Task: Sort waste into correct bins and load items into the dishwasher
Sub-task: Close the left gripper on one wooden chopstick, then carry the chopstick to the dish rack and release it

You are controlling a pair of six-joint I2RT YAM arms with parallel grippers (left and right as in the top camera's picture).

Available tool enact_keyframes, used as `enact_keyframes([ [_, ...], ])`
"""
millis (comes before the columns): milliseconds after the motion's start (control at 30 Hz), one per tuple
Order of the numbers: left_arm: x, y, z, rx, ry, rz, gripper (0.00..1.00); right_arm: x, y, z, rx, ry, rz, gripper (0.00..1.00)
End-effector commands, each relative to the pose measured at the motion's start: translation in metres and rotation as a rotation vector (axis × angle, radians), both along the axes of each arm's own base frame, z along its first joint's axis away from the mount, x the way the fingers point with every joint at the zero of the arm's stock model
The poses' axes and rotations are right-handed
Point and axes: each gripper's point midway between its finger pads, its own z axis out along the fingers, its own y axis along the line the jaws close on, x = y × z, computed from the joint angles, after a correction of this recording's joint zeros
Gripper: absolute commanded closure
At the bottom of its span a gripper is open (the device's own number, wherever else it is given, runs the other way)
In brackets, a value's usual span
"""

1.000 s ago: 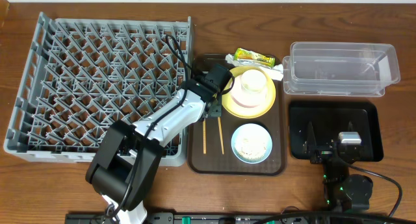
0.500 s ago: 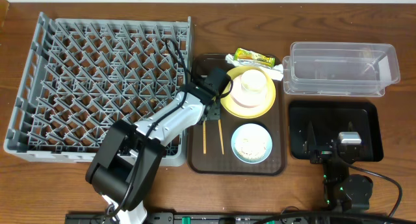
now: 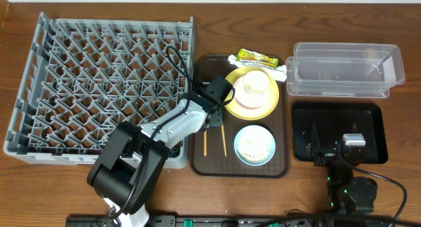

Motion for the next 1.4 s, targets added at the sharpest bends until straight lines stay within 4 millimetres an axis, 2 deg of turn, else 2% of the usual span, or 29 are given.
enact_keyframes([
  [0,-0.008,0.004,-0.010,0.003,0.038,0.009,0.92,0.000,0.001,-0.001,0.008,0.000,0.003,0.01],
  [100,-0.004,0.002,-0.005,-0.007,0.022,0.009,0.92,0.000,0.001,-0.001,0.008,0.001,0.003,0.01],
  [200,0.008,-0.006,0.017,-0.043,-0.032,0.009,0.93,0.000,0.001,-0.001,0.008,0.000,0.003,0.01],
  [300,0.023,-0.012,0.053,-0.089,-0.125,0.014,0.92,0.000,0.001,-0.001,0.008,0.000,0.003,0.01],
  [433,0.035,-0.005,0.107,-0.112,-0.268,0.005,0.93,0.000,0.001,-0.001,0.008,0.000,0.003,0.01],
  [533,0.035,0.014,0.150,-0.119,-0.357,-0.018,0.92,0.000,0.001,-0.001,0.008,0.001,0.003,0.01],
  [567,0.035,0.018,0.155,-0.117,-0.365,-0.018,0.93,0.000,0.001,-0.001,0.008,0.000,0.003,0.01],
  [700,0.034,0.056,0.176,-0.078,-0.394,0.003,0.93,0.000,0.001,-0.001,0.008,0.001,0.003,0.01],
  [800,0.034,0.089,0.173,-0.028,-0.361,0.017,0.93,0.000,0.001,-0.001,0.008,0.001,0.003,0.01],
  [833,0.034,0.091,0.170,-0.028,-0.348,0.008,0.92,0.000,0.001,-0.001,0.008,0.000,0.003,0.01],
  [900,0.031,0.092,0.158,-0.058,-0.287,-0.036,0.92,0.000,0.001,-0.001,0.008,0.000,0.003,0.01],
  [933,0.029,0.089,0.145,-0.096,-0.237,-0.058,0.93,0.000,0.001,-0.001,0.008,0.000,0.003,0.01],
  [1067,0.028,0.089,0.119,-0.101,-0.158,-0.053,0.93,0.000,0.001,-0.001,0.008,0.001,0.003,0.01],
  [1267,0.027,0.086,0.104,-0.111,-0.110,-0.048,0.92,0.000,0.001,-0.001,0.008,0.000,0.003,0.01],
  [1300,0.027,0.086,0.104,-0.110,-0.110,-0.048,0.91,0.000,0.001,-0.001,0.008,0.000,0.003,0.01],
  [1367,0.028,0.086,0.104,-0.111,-0.112,-0.049,0.71,0.000,0.001,-0.001,0.008,0.000,0.003,0.01],
])
